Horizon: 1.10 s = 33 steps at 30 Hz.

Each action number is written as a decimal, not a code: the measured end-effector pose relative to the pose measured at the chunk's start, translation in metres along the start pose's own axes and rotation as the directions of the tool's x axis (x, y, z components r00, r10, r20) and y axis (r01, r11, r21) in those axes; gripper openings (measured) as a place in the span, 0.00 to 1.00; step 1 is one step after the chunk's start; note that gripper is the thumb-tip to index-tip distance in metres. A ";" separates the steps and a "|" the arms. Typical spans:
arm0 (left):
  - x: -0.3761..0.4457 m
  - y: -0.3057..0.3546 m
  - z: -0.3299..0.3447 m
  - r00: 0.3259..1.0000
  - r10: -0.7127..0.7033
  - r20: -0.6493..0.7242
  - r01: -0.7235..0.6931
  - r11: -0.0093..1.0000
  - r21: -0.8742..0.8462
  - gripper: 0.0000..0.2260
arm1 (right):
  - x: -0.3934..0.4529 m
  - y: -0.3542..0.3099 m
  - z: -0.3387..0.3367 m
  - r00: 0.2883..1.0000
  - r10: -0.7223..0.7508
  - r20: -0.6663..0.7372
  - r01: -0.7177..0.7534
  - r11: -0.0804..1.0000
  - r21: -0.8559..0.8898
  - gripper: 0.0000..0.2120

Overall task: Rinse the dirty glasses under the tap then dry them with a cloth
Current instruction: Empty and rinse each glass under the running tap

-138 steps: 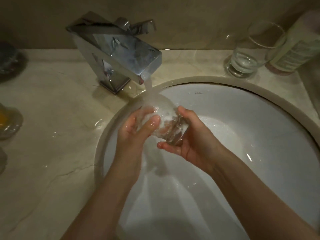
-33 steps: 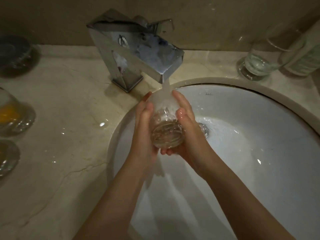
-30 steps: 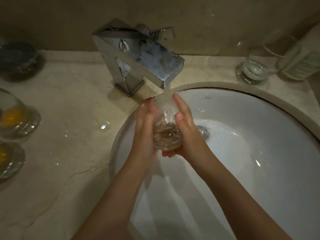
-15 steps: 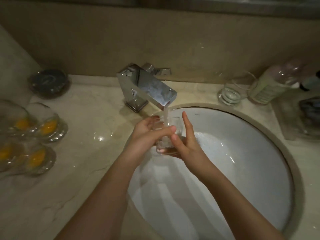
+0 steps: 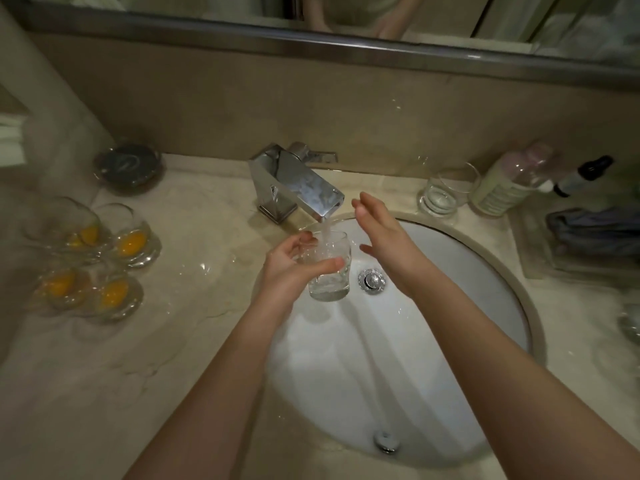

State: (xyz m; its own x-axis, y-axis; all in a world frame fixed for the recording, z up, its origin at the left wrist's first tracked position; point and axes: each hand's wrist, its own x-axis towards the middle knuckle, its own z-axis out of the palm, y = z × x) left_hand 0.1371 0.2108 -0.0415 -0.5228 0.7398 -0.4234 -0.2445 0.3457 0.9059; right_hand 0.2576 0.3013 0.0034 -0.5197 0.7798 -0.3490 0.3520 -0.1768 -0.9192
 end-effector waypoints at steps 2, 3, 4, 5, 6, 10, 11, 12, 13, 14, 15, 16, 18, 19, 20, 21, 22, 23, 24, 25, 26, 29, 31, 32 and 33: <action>-0.001 0.001 0.001 1.000 -0.003 -0.001 0.003 1.000 -0.008 0.32 | 0.013 -0.013 0.002 0.999 -0.038 -0.006 0.038 0.999 -0.025 0.24; 0.000 0.001 0.001 1.000 -0.004 -0.001 0.004 1.000 -0.007 0.32 | 0.020 -0.020 0.003 0.999 -0.054 -0.007 0.053 0.998 -0.046 0.24; 0.000 0.001 0.000 1.000 -0.007 -0.001 0.007 1.000 -0.002 0.32 | 0.027 -0.025 0.004 0.998 -0.065 -0.010 0.064 0.996 -0.067 0.24; 0.001 0.001 -0.001 1.000 -0.011 0.000 0.011 1.000 0.005 0.31 | 0.034 -0.030 0.005 0.997 -0.071 -0.011 0.070 0.994 -0.085 0.24; 0.002 0.001 -0.002 1.000 -0.014 0.004 0.014 1.000 0.006 0.31 | 0.041 -0.035 0.007 0.997 -0.075 -0.006 0.074 0.992 -0.099 0.25; 0.003 0.000 -0.005 0.999 -0.016 0.034 0.016 1.000 -0.009 0.32 | 0.060 -0.052 0.013 0.997 -0.074 0.024 0.076 0.991 -0.111 0.26; 0.003 0.000 -0.006 0.999 -0.014 0.036 0.015 1.000 -0.021 0.32 | 0.064 -0.055 0.013 0.997 -0.074 0.026 0.077 0.989 -0.125 0.26; 0.003 -0.001 -0.007 0.999 -0.013 0.035 0.014 0.999 -0.032 0.31 | 0.065 -0.056 0.014 0.997 -0.076 0.024 0.079 0.986 -0.145 0.26; 0.003 -0.001 -0.007 0.999 -0.012 0.034 0.013 0.999 -0.039 0.30 | 0.066 -0.056 0.014 0.997 -0.079 0.020 0.081 0.983 -0.162 0.26; 0.003 -0.002 -0.008 0.999 -0.011 0.033 0.012 0.999 -0.039 0.29 | 0.066 -0.055 0.015 0.997 -0.082 0.014 0.083 0.982 -0.169 0.26; 0.003 -0.003 -0.008 0.999 -0.009 0.033 0.010 0.999 -0.037 0.29 | 0.066 -0.054 0.015 0.996 -0.085 0.005 0.085 0.983 -0.164 0.26; 0.003 -0.004 -0.009 0.999 -0.008 0.033 0.009 0.999 -0.037 0.28 | 0.065 -0.052 0.015 0.996 -0.087 -0.007 0.085 0.984 -0.154 0.26; 0.003 -0.005 -0.010 0.999 -0.007 0.034 0.008 0.999 -0.044 0.28 | 0.065 -0.051 0.015 0.995 -0.089 -0.037 0.083 0.986 -0.147 0.25; 0.003 -0.006 -0.010 0.999 -0.009 0.034 0.011 0.999 -0.050 0.28 | 0.065 -0.051 0.015 0.995 -0.091 -0.047 0.083 0.985 -0.153 0.25; 0.003 -0.005 -0.010 0.999 -0.012 0.032 0.013 0.998 -0.054 0.28 | 0.064 -0.051 0.016 0.994 -0.092 -0.052 0.083 0.983 -0.163 0.25; 0.002 -0.005 -0.010 1.000 -0.011 0.028 0.013 0.998 -0.053 0.28 | 0.062 -0.050 0.016 0.994 -0.094 -0.053 0.084 0.982 -0.170 0.24; 0.002 -0.006 -0.010 1.000 -0.010 0.027 0.012 0.998 -0.055 0.27 | 0.060 -0.049 0.018 0.994 -0.098 -0.051 0.088 0.981 -0.173 0.24; 0.002 -0.006 -0.009 1.000 -0.009 0.030 0.010 0.998 -0.056 0.27 | 0.057 -0.048 0.018 0.994 -0.103 -0.046 0.094 0.981 -0.169 0.24; 0.001 -0.006 -0.009 0.999 -0.011 0.031 0.013 0.998 -0.056 0.27 | 0.054 -0.047 0.019 0.994 -0.105 -0.040 0.098 0.983 -0.158 0.24; 0.001 -0.006 -0.008 0.999 -0.010 0.032 0.011 0.999 -0.051 0.27 | 0.052 -0.046 0.020 0.994 -0.104 -0.030 0.099 0.985 -0.143 0.24; 0.001 -0.006 -0.008 0.999 -0.012 0.030 0.014 0.999 -0.043 0.29 | 0.051 -0.046 0.021 0.994 -0.103 -0.021 0.100 0.986 -0.130 0.25; -0.003 -0.007 -0.007 0.999 -0.027 0.027 0.028 0.999 -0.033 0.33 | 0.041 -0.048 0.018 0.995 -0.102 -0.016 0.099 0.989 -0.113 0.25; -0.007 -0.007 -0.007 0.999 -0.034 0.028 0.035 0.999 -0.031 0.32 | 0.028 -0.042 0.015 0.994 -0.107 -0.039 0.103 0.990 -0.101 0.25; -0.009 -0.006 -0.006 0.999 -0.038 0.025 0.039 0.999 -0.033 0.32 | 0.020 -0.036 0.013 0.993 -0.103 -0.052 0.098 0.992 -0.084 0.24; -0.012 -0.005 -0.005 0.999 -0.045 0.026 0.046 0.998 -0.041 0.31 | 0.011 -0.027 0.010 0.994 -0.093 -0.063 0.089 0.994 -0.059 0.24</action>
State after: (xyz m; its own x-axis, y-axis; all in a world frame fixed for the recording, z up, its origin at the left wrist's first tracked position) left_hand 0.1407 0.1975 -0.0409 -0.4899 0.7384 -0.4634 -0.3019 0.3550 0.8848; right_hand 0.2350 0.3089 0.0222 -0.5002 0.8291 -0.2499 0.3499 -0.0705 -0.9341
